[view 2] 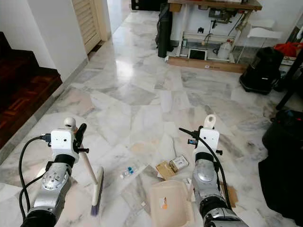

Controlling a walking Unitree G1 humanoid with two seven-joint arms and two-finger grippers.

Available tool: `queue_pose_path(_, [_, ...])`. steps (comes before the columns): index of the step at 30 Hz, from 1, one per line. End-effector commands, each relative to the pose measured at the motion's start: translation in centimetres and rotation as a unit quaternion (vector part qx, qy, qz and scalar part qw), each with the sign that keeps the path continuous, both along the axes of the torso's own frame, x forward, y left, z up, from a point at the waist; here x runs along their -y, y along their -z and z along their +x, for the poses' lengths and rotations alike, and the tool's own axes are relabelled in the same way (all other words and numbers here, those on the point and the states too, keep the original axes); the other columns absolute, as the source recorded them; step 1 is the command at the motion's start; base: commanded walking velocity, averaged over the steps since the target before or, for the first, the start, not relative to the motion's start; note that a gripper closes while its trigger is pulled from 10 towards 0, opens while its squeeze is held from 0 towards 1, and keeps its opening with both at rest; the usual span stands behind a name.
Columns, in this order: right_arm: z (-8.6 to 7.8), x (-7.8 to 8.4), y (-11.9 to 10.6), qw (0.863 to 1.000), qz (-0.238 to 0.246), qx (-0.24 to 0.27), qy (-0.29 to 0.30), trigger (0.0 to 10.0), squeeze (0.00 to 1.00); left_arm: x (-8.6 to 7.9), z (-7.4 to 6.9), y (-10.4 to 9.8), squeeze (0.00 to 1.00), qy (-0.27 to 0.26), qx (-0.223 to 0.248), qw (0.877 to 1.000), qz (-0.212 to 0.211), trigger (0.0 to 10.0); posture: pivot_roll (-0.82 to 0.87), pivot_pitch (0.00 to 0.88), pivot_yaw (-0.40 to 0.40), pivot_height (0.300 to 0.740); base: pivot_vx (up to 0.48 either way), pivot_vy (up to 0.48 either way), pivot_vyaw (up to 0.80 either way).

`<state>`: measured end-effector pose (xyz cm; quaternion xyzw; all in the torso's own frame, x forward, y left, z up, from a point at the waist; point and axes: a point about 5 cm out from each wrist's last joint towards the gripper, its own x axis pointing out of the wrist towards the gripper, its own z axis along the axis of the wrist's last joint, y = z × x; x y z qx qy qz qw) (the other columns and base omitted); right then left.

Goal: Sweep floor

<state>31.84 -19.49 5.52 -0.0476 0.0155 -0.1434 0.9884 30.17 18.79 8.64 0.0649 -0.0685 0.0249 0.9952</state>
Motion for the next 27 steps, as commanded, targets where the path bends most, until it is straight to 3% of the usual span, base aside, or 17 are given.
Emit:
queue_pose_path(1, [0.36, 0.05, -0.51, 1.0, -0.004, 0.007, 0.001, 10.0, 0.0, 0.06, 0.34, -0.8, 0.0, 0.001, 0.017, 1.0, 0.001, 10.0, 0.09, 0.0, -0.016, 0.74, 0.247, 0.0, 0.0])
queue_pose_path(20, [0.48, 0.0, -0.6, 1.0, -0.005, 0.007, -0.001, 10.0, 0.0, 0.18, 0.41, -0.92, 0.0, 0.0, 0.021, 1.0, -0.001, 10.0, 0.09, 0.0, -0.022, 0.74, 0.283, 0.0, 0.0])
queue_pose_path(27, [0.53, -0.04, -0.64, 1.0, -0.004, 0.007, -0.001, 10.0, 0.0, 0.14, 0.41, -0.94, 0.0, 0.001, 0.021, 1.0, -0.001, 10.0, 0.1, 0.0, -0.023, 0.74, 0.0, 0.0, 0.0])
